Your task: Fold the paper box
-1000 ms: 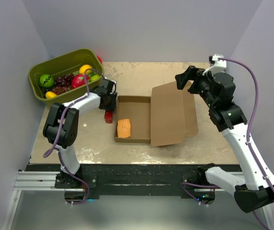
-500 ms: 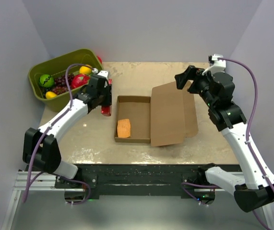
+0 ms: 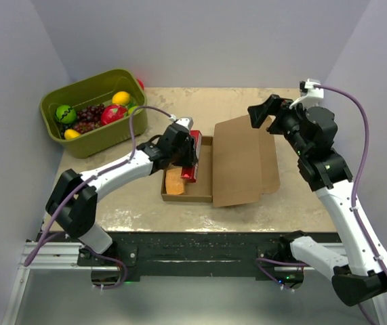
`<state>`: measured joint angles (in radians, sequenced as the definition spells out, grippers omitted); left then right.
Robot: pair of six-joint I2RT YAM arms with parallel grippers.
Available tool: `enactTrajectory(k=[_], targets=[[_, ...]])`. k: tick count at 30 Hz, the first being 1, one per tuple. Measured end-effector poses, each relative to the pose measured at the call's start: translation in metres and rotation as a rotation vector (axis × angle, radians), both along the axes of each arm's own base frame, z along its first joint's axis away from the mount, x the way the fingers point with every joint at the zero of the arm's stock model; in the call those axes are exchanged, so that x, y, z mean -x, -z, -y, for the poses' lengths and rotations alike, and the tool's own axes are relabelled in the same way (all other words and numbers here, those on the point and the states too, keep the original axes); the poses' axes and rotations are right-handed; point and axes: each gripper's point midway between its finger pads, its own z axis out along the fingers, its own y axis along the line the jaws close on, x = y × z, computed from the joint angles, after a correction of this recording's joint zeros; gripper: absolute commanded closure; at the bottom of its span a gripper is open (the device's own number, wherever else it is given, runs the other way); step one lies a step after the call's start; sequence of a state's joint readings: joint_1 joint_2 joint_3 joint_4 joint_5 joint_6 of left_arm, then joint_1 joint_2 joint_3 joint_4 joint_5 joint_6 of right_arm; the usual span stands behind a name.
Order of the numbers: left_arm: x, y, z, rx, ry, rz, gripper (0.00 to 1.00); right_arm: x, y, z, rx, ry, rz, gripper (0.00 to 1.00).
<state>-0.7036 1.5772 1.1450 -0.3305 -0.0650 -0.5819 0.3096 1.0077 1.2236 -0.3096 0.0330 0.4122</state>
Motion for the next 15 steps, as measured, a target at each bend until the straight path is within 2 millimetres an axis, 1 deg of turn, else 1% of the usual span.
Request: enactTrajectory(k=[5, 10, 15], targets=[[0.006, 0.025, 0.007, -0.002, -0.017, -0.047, 1.0, 0.006, -0.009, 0.002, -0.009, 0.0, 0.028, 0.01], [0.014, 0.05, 0.021, -0.007, -0.005, -0.095, 1.0, 0.007, -0.009, 0.002, -0.009, 0.0, 0.028, 0.01], [0.02, 0.066, 0.026, -0.022, 0.008, -0.124, 0.97, 0.007, -0.009, 0.002, -0.008, -0.001, 0.028, 0.01]])
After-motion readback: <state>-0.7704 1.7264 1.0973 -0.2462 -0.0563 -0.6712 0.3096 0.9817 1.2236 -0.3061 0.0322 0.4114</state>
